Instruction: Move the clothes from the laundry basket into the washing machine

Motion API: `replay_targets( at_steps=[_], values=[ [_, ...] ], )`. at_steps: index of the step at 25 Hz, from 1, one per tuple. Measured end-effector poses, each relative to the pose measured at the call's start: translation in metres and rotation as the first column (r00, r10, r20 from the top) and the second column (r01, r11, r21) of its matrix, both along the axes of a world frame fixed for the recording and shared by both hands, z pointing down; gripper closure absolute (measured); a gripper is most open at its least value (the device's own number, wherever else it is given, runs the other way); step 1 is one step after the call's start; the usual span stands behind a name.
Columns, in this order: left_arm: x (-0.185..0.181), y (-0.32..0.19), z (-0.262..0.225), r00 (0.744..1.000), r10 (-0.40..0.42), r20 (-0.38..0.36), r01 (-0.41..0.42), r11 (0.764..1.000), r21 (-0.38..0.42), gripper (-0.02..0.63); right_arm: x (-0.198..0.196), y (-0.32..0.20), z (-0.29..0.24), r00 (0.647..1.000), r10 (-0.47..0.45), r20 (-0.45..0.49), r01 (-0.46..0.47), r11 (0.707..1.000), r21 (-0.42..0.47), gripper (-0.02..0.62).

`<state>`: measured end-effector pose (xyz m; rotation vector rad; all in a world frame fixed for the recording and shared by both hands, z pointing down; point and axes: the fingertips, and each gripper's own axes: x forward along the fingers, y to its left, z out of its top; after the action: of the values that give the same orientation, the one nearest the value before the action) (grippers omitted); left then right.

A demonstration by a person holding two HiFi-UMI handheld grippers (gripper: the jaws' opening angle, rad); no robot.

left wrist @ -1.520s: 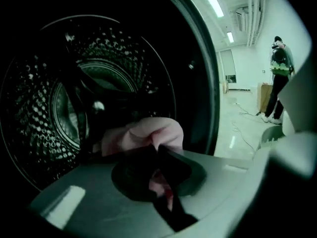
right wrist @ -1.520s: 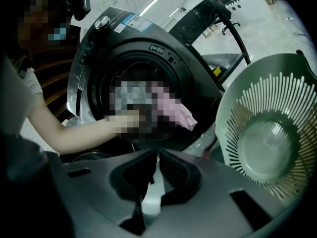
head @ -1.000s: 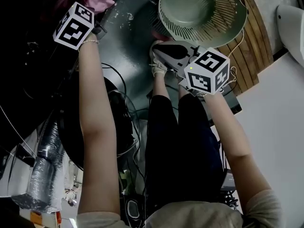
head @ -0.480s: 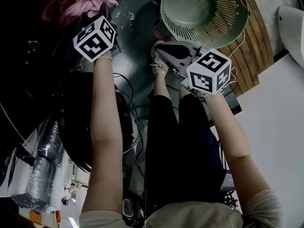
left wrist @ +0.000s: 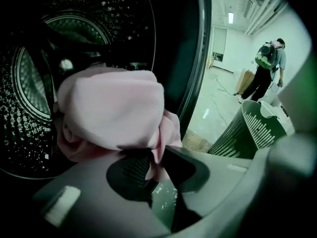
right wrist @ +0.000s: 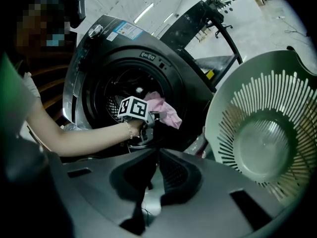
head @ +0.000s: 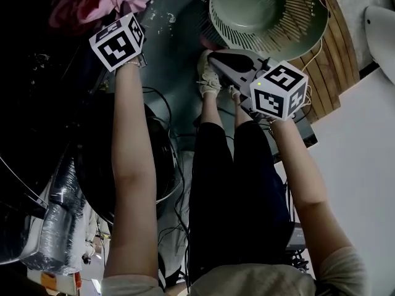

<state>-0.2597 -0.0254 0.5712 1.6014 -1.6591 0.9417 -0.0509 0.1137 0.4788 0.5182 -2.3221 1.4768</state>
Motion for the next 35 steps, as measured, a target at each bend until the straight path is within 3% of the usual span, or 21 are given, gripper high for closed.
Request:
replay_targets(
  at_steps=[2, 5, 8, 11, 14, 17, 18, 22, 28, 31, 35],
  values=[
    [-0.005, 0.000, -0.016, 0.999, -0.037, 0.002, 0.036, 0.996, 0.076, 0.568, 0.000, -0.001, -0.001, 1.000, 0.005, -0.001, -0.005, 1.000, 0.000, 0.572],
    [-0.038, -0.004, -0.045, 0.985, -0.166, 0.042, 0.153, 0.965, 0.214, 0.571, 0.000, -0.004, -0.002, 1.000, 0.020, 0.001, -0.020, 1.000, -0.003, 0.572],
    [-0.076, -0.013, -0.057, 0.958, -0.271, 0.092, 0.236, 0.930, 0.283, 0.571, -0.001, -0.008, -0.001, 1.000, 0.024, 0.003, -0.024, 1.000, 0.000, 0.572],
    [-0.106, -0.029, -0.068, 0.930, -0.319, 0.185, 0.248, 0.912, 0.327, 0.571, -0.004, -0.011, 0.002, 1.000, 0.026, 0.002, -0.026, 1.000, 0.001, 0.572],
    [-0.127, -0.050, -0.091, 0.891, -0.373, 0.257, 0.245, 0.875, 0.419, 0.569, -0.008, -0.013, 0.004, 0.999, 0.034, 0.002, -0.034, 0.999, 0.003, 0.572],
    [-0.137, -0.064, -0.100, 0.873, -0.416, 0.254, 0.265, 0.843, 0.469, 0.569, -0.012, -0.013, 0.005, 1.000, 0.030, 0.002, -0.030, 1.000, 0.004, 0.572],
    [-0.137, -0.065, -0.092, 0.879, -0.414, 0.236, 0.279, 0.848, 0.451, 0.568, -0.013, -0.012, 0.005, 1.000, 0.028, 0.003, -0.028, 1.000, 0.004, 0.572],
    [-0.124, -0.057, -0.047, 0.916, -0.362, 0.173, 0.302, 0.906, 0.296, 0.522, -0.015, -0.013, 0.004, 1.000, 0.026, 0.005, -0.026, 1.000, 0.002, 0.572],
    [-0.107, -0.030, -0.054, 0.925, -0.369, 0.093, 0.326, 0.895, 0.303, 0.394, -0.011, -0.015, 0.001, 1.000, 0.028, -0.003, -0.028, 1.000, 0.006, 0.572],
    [-0.086, -0.018, -0.057, 0.943, -0.326, 0.058, 0.296, 0.909, 0.293, 0.377, -0.011, -0.017, 0.000, 0.999, 0.035, -0.003, -0.035, 0.999, 0.004, 0.572],
    [-0.058, -0.015, -0.038, 0.979, -0.197, 0.051, 0.182, 0.960, 0.213, 0.374, -0.016, -0.020, -0.002, 0.999, 0.034, 0.003, -0.034, 0.999, 0.005, 0.572]
  ],
)
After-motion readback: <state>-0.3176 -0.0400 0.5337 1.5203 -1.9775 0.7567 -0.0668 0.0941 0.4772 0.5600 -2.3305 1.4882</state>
